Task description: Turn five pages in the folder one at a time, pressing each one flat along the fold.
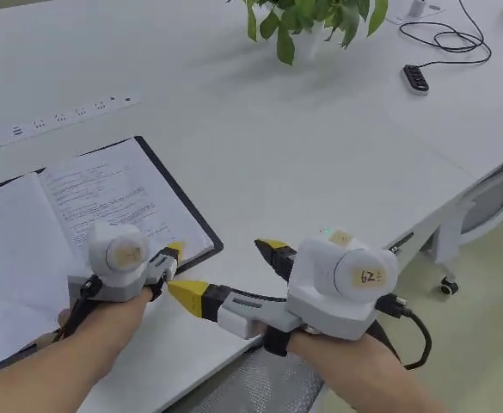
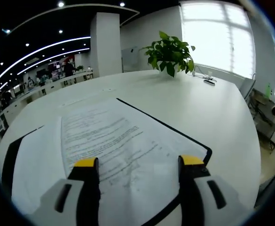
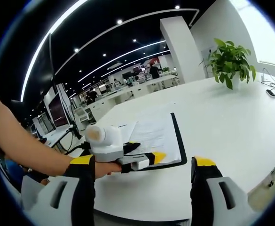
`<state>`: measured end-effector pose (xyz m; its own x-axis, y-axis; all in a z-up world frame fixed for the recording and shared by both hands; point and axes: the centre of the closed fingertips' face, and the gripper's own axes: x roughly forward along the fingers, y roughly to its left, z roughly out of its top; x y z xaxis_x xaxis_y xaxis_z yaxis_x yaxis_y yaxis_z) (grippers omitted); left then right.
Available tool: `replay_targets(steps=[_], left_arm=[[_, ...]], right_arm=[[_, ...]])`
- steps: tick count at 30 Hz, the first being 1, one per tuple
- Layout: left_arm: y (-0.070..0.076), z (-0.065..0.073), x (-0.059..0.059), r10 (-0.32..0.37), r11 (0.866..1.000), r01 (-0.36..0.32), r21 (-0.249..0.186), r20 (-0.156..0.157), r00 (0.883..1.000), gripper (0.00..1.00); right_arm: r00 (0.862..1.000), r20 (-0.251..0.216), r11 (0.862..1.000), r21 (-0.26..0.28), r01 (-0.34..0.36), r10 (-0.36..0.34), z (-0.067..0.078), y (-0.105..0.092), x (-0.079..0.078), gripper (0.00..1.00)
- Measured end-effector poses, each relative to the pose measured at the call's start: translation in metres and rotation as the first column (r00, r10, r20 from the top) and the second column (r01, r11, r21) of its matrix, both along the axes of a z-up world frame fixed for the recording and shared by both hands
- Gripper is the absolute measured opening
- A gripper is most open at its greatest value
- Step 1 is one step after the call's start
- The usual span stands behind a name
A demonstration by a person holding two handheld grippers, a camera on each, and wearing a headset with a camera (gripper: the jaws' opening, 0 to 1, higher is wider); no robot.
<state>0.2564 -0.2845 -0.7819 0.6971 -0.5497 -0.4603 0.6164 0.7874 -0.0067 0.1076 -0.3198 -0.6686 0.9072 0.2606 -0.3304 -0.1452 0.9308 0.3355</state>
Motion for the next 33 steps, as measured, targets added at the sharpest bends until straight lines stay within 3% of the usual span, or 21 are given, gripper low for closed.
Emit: replay_targets(steps=[5, 17, 20, 26, 33], left_arm=[[0.000, 0.000, 0.002, 0.001, 1.000, 0.000, -0.015, 0.013, 1.000, 0.67], [0.008, 0.001, 0.004, 0.017, 0.999, -0.016, -0.047, 0.036, 0.999, 0.52], [0.013, 0.000, 0.006, 0.040, 0.998, -0.038, -0.058, 0.038, 0.998, 0.43], [0.017, 0.000, 0.010, 0.055, 0.997, -0.052, -0.065, 0.037, 0.998, 0.35], [0.022, -0.002, 0.013, 0.081, 0.994, -0.080, -0.075, 0.018, 0.997, 0.24]], right_arm=[[1.000, -0.012, 1.000, 0.000, 0.001, -0.001, -0.002, -0.002, 0.001, 0.82], [0.999, -0.037, 1.000, -0.010, -0.003, 0.002, -0.007, -0.012, 0.006, 0.81], [0.999, -0.041, 1.000, -0.012, -0.001, 0.001, -0.007, -0.018, 0.011, 0.81], [0.998, -0.058, 0.999, -0.023, -0.022, 0.020, -0.009, -0.026, 0.027, 0.80], [0.990, -0.101, 0.993, -0.043, -0.107, 0.102, -0.022, -0.016, 0.050, 0.78]])
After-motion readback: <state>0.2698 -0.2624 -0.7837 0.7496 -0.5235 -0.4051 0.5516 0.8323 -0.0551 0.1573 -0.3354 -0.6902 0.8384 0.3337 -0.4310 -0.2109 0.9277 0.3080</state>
